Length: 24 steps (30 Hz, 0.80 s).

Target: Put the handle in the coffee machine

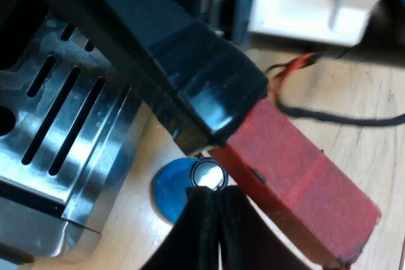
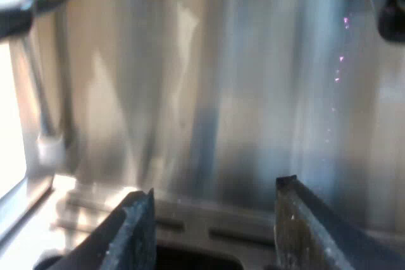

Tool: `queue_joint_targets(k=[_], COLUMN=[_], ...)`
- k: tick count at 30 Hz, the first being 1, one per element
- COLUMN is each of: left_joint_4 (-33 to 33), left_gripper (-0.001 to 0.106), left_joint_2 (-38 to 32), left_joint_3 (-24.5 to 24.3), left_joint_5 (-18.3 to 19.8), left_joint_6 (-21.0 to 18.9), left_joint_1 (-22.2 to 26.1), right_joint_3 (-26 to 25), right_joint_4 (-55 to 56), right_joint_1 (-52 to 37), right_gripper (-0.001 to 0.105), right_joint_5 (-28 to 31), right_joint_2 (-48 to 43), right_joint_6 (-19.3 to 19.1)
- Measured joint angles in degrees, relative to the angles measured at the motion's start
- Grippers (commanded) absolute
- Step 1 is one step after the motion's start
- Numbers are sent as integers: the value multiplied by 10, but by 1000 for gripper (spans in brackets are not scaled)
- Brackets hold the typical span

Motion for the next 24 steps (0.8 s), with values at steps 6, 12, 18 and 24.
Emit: queue_joint_targets(k=[6, 12, 18, 24], left_joint_4=[0, 0, -1, -19], left_gripper=[1, 1, 1, 1], left_joint_2=[0, 0, 0, 0], left_joint_3=[0, 0, 0, 0], left_joint_5=[0, -2, -25, -30], left_joint_6=[0, 0, -3, -31], left_joint_1=[0, 0, -6, -6], right_joint_3=[59, 80, 81, 81], right_joint_4=[60, 137, 216, 288], right_joint_1=[0, 0, 4, 6], right_gripper=[47, 47, 47, 47], right_joint_5=[-34, -87, -121, -132], right_joint_2=[-75, -156, -230, -281], right_joint_6=[25, 33, 36, 38])
